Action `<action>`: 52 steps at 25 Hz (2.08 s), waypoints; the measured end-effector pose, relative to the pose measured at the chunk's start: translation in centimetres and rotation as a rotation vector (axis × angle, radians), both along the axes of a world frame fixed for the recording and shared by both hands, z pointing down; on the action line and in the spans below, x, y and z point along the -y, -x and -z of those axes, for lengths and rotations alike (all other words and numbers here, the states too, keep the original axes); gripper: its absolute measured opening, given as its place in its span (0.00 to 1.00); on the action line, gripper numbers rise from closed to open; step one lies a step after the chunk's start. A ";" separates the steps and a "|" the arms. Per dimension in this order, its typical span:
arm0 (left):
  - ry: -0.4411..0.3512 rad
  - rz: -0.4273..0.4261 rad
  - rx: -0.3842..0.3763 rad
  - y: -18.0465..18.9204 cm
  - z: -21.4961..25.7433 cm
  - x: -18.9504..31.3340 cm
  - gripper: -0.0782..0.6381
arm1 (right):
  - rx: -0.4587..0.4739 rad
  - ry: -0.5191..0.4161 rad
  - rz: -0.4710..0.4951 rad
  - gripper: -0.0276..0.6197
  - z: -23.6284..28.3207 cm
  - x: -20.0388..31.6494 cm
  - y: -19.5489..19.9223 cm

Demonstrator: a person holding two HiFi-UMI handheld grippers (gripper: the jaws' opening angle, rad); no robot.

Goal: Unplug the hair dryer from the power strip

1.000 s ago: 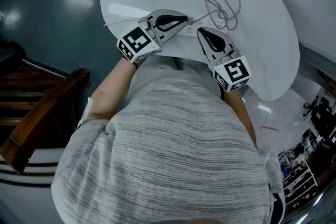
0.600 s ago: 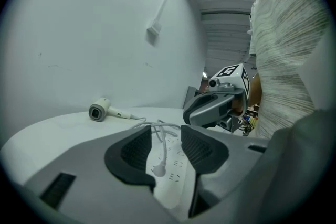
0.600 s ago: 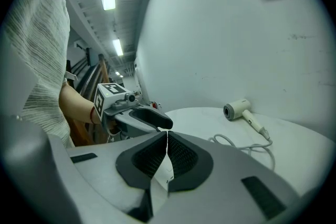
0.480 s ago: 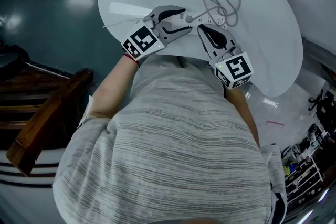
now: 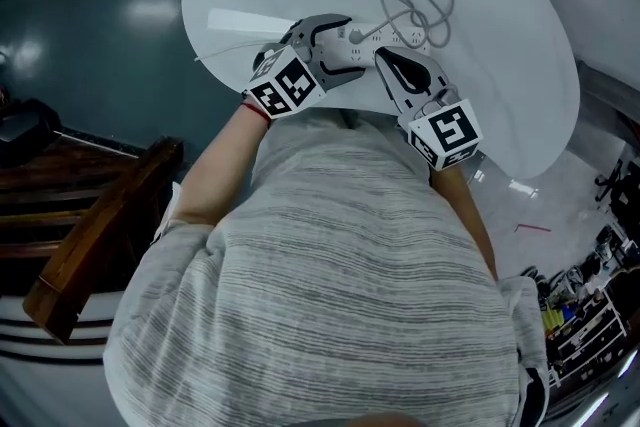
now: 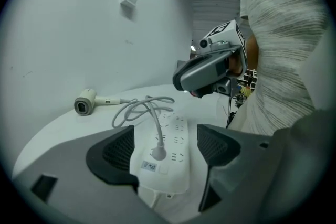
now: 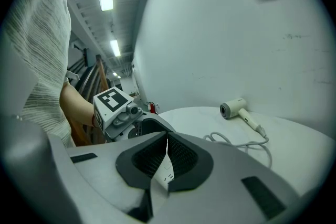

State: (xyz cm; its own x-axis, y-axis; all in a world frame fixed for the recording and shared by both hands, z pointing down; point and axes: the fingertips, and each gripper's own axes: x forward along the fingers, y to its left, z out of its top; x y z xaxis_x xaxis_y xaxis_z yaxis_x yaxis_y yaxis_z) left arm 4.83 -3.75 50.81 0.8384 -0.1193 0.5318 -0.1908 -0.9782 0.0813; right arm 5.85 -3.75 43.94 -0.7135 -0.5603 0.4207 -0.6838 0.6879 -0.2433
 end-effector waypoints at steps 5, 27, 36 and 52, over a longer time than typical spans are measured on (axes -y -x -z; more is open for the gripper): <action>-0.028 -0.067 0.102 -0.4 -2.1 -0.6 0.62 | -0.004 0.002 -0.011 0.08 -0.1 -0.2 -0.4; -0.035 -0.131 0.350 -0.2 -7.9 -0.8 0.70 | -0.030 0.002 -0.006 0.09 -0.5 -1.3 -0.2; -0.034 -0.149 0.370 -0.3 -8.4 -0.8 0.70 | -0.043 0.016 -0.016 0.09 -0.7 -1.4 -0.5; -0.025 -0.121 0.337 -0.7 -8.8 -0.6 0.70 | -0.264 0.129 0.088 0.09 -6.2 -0.4 1.6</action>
State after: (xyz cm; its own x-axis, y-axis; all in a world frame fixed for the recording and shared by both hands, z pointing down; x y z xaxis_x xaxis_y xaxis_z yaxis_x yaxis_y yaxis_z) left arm 5.57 -3.13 59.59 0.6250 -0.0467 0.7792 -0.0855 -0.9963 0.0088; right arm 4.29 -3.30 50.13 -0.6132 -0.4312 0.6619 -0.6743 0.7222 -0.1541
